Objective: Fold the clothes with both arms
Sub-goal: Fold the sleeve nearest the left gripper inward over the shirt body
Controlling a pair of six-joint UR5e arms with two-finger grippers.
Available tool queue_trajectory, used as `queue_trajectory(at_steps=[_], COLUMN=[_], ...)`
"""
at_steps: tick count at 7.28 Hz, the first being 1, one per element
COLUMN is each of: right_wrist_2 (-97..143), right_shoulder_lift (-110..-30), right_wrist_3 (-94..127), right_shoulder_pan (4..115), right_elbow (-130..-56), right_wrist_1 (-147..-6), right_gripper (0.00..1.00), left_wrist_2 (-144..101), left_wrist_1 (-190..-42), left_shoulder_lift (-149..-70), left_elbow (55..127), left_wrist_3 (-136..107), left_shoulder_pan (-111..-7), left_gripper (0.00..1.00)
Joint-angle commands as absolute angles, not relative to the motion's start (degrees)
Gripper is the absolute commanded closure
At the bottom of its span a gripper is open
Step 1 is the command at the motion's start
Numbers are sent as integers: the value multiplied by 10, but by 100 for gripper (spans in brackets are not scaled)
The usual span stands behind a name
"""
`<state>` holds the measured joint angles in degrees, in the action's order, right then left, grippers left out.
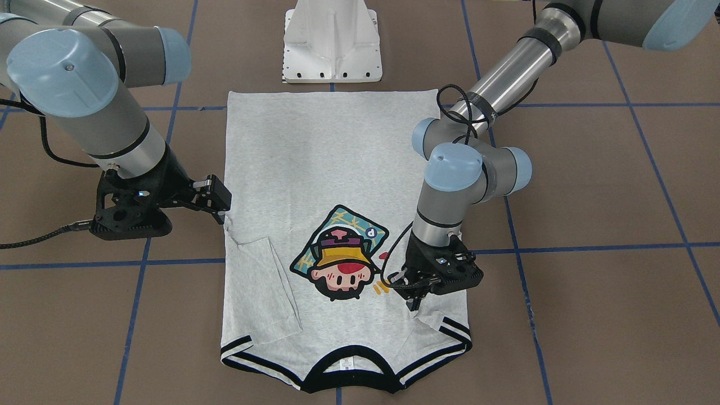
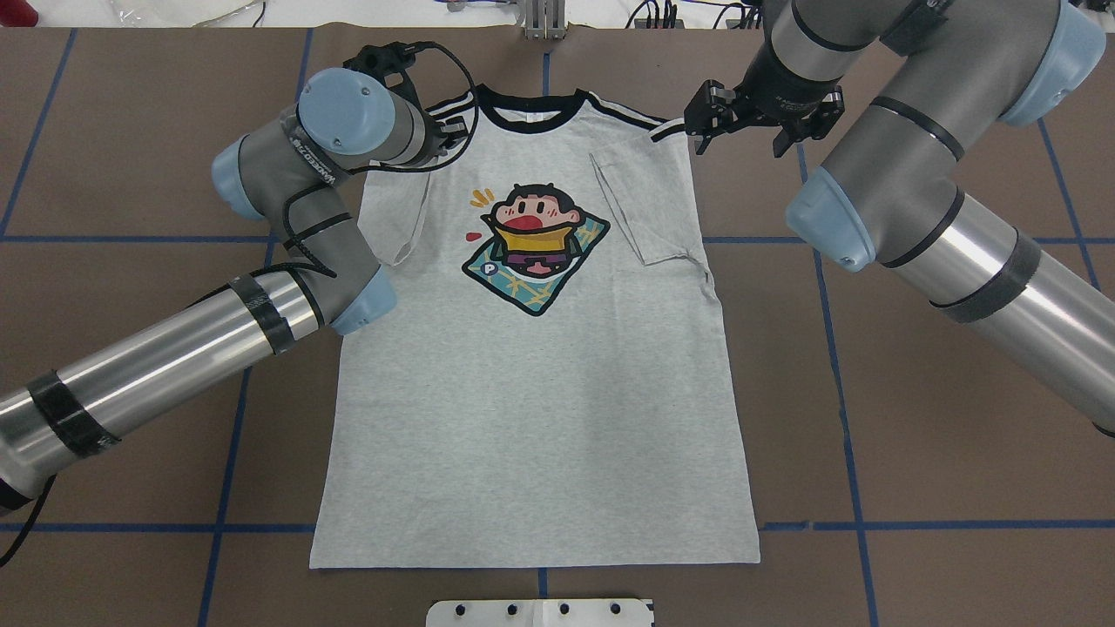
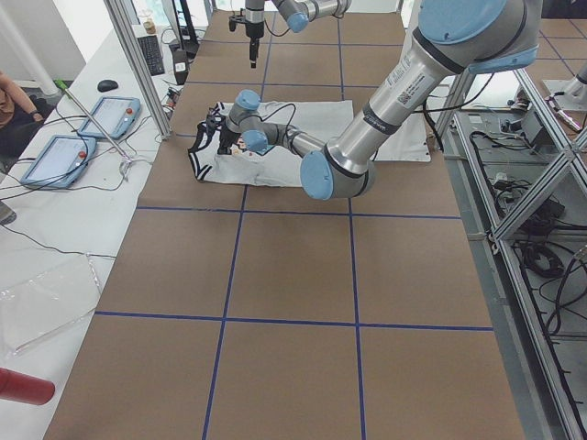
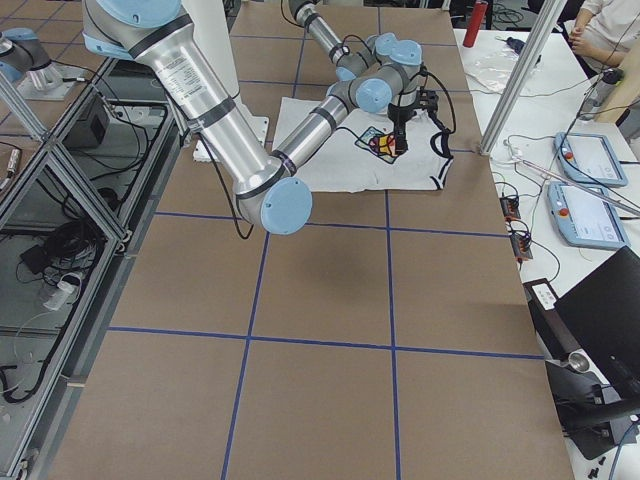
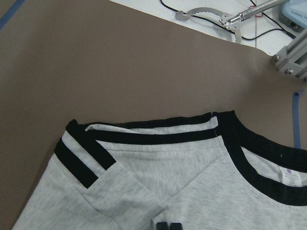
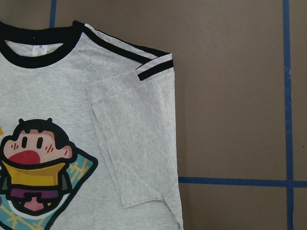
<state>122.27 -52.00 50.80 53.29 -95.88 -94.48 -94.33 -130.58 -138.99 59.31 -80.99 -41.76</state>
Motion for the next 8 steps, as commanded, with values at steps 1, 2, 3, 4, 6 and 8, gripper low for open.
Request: queue_trajectory(at_steps=[1, 2, 3, 4, 6, 8], right_wrist_2=[1223, 1223, 1223, 1223, 1223, 1224], right_shoulder_lift=[-520, -520, -520, -520, -519, -524], right_wrist_3=[510, 511, 511, 512, 512, 513], right_shoulder_pan=[533, 533, 533, 533, 533, 533], right_elbow=[-958, -958, -958, -958, -958, -962], right_wrist_1=[-945, -945, -945, -945, -945, -945], right_gripper=[0, 0, 0, 0, 0, 0], left_wrist_2=[-936, -935, -926, -924, -925, -947], left_wrist_1=[-1323, -1323, -1328, -1336, -1342, -1333], left_shoulder_lift=[-1403, -1403, -1403, -1403, -1400, -1362], left_elbow=[567, 565, 562, 558, 562, 645], left_wrist_3=[-812, -812, -812, -812, -806, -802], left_shoulder_pan=[-415, -415, -415, -415, -415, -419], left_gripper=[100, 100, 100, 100, 0, 0])
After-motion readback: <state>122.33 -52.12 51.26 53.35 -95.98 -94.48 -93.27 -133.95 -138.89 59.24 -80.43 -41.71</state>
